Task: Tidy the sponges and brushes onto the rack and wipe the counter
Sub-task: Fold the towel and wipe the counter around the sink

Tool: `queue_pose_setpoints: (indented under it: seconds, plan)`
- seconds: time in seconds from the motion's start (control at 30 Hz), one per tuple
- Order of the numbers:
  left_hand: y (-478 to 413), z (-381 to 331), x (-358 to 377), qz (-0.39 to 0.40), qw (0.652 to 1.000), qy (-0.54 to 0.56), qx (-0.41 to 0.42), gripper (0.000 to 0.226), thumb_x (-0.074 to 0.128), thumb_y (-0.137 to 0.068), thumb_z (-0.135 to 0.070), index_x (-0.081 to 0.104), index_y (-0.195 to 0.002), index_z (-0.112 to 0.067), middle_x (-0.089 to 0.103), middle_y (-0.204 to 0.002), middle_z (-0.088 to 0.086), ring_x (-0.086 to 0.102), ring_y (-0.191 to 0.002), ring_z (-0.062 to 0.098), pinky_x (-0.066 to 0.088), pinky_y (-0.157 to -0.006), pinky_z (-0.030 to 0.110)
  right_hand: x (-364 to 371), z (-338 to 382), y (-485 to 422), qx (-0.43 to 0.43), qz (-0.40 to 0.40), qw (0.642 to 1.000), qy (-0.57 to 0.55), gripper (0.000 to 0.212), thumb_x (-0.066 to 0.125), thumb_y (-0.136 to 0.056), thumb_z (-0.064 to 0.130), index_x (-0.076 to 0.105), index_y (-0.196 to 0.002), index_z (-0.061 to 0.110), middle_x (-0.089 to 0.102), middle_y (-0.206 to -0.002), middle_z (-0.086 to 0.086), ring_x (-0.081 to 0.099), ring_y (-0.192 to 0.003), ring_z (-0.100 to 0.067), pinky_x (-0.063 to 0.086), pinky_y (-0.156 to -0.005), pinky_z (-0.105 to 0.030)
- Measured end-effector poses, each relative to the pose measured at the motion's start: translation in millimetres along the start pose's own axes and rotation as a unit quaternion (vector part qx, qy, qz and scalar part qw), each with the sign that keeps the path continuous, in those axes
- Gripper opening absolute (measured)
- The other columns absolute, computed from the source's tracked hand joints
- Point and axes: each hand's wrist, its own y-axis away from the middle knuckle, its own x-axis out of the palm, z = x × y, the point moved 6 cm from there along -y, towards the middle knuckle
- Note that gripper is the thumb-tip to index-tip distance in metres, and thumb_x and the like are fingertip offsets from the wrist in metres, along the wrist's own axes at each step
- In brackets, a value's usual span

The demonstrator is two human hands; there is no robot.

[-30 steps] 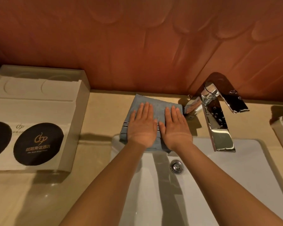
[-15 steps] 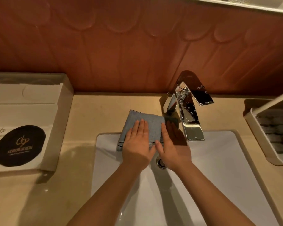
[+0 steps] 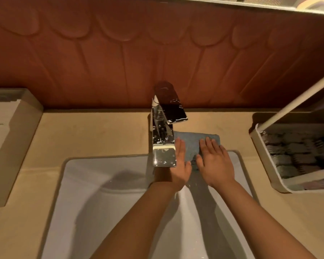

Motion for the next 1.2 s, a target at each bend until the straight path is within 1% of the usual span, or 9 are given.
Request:
queue_pose_setpoints:
  seconds: [0.1, 0.17, 0.27, 0.37, 0.47, 0.67, 0.8, 0.97, 1.2]
  plan:
    - [-17, -14, -2, -0.03, 0.999, -0.026, -0.015, 0.057, 0.038, -0.074, -0.028, 0.066, -0.108, 0.006, 0.066, -0.113, 0.022, 0.059, -0.112, 0.034, 0.019, -0.11, 0.026, -5, -10, -19, -0.011, -0.007, 1.0, -0.006, 0.058, 0.016, -0.098, 0.037, 0.012, -0.149, 0.011, 0.012, -0.158, -0.01, 0.008, -0.147, -0.021, 0.005, -0.117, -0.032]
    - [-28, -20, -13, -0.008, 0.997, -0.068, -0.045, 0.056, 0.035, -0.078, -0.031, 0.067, -0.113, 0.0, 0.065, -0.12, 0.014, 0.061, -0.114, 0.024, 0.038, -0.1, 0.025, -7, -13, -31, -0.017, 0.005, 1.0, -0.02, 0.055, 0.02, -0.101, 0.034, 0.008, -0.15, 0.012, 0.007, -0.159, -0.009, 0.004, -0.147, -0.02, 0.003, -0.117, -0.03]
    - [-52, -13, -3, 0.035, 0.993, -0.073, -0.086, 0.058, 0.021, -0.099, -0.031, 0.006, -0.15, -0.007, -0.001, -0.159, 0.006, -0.001, -0.147, 0.018, 0.023, -0.113, 0.033, -8, -17, -52, -0.034, 0.028, 0.998, -0.035, 0.056, 0.019, -0.101, 0.035, 0.004, -0.15, 0.013, 0.0, -0.159, -0.007, -0.002, -0.147, -0.02, 0.002, -0.117, -0.03]
    - [-70, -12, 7, 0.075, 0.986, -0.073, -0.133, 0.059, 0.014, -0.1, -0.033, -0.014, -0.148, -0.012, -0.021, -0.156, 0.003, -0.021, -0.143, 0.017, 0.008, -0.118, 0.038, -9, -22, -72, -0.045, 0.038, 0.998, -0.03, 0.056, 0.017, -0.101, 0.036, 0.001, -0.15, 0.014, -0.003, -0.159, -0.006, -0.005, -0.147, -0.02, 0.003, -0.118, -0.03]
    - [-84, -11, 10, 0.052, 0.987, -0.07, -0.132, 0.061, 0.008, -0.096, -0.036, -0.009, -0.148, -0.01, -0.014, -0.158, 0.005, -0.017, -0.144, 0.019, -0.01, -0.117, 0.036, -10, -24, -88, -0.058, 0.018, 0.997, -0.039, 0.056, 0.018, -0.101, 0.035, 0.003, -0.15, 0.013, -0.001, -0.159, -0.007, -0.005, -0.147, -0.021, 0.003, -0.118, -0.032]
    - [-103, -10, 3, 0.006, 0.988, -0.088, -0.129, 0.077, 0.003, -0.078, -0.04, 0.001, -0.15, -0.012, -0.002, -0.159, 0.004, -0.006, -0.146, 0.017, -0.005, -0.117, 0.034, -15, -27, -111, -0.08, -0.031, 0.995, -0.053, 0.058, 0.015, -0.098, 0.037, 0.014, -0.149, 0.008, 0.014, -0.157, -0.013, 0.007, -0.146, -0.026, 0.008, -0.118, -0.034]
    - [-114, -9, 2, -0.015, 0.985, -0.102, -0.138, 0.076, 0.005, -0.079, -0.04, 0.005, -0.15, -0.013, 0.004, -0.159, 0.004, -0.001, -0.146, 0.016, -0.002, -0.117, 0.033, -19, -26, -120, -0.097, -0.079, 0.99, -0.064, 0.085, -0.005, -0.078, 0.045, 0.026, -0.145, 0.003, 0.03, -0.15, -0.02, 0.022, -0.142, -0.033, 0.014, -0.117, -0.037]
    - [-114, -10, 2, -0.019, 0.988, -0.085, -0.125, 0.075, 0.006, -0.08, -0.039, 0.008, -0.15, -0.013, 0.007, -0.159, 0.003, 0.001, -0.146, 0.016, -0.001, -0.116, 0.032, -25, -21, -126, -0.044, -0.084, 0.993, -0.072, 0.056, 0.02, -0.095, 0.034, 0.036, -0.139, 0.003, 0.041, -0.142, -0.02, 0.031, -0.135, -0.033, 0.019, -0.114, -0.037]
    - [-104, -7, -3, -0.037, 0.994, -0.016, -0.104, 0.072, 0.006, -0.081, -0.037, 0.015, -0.149, -0.013, 0.011, -0.159, 0.002, 0.004, -0.146, 0.014, 0.001, -0.114, 0.026, -12, -18, -114, -0.044, -0.093, 0.99, -0.097, 0.056, 0.011, -0.098, 0.04, 0.013, -0.15, 0.019, 0.014, -0.157, -0.015, 0.005, -0.146, -0.029, 0.001, -0.118, -0.037]
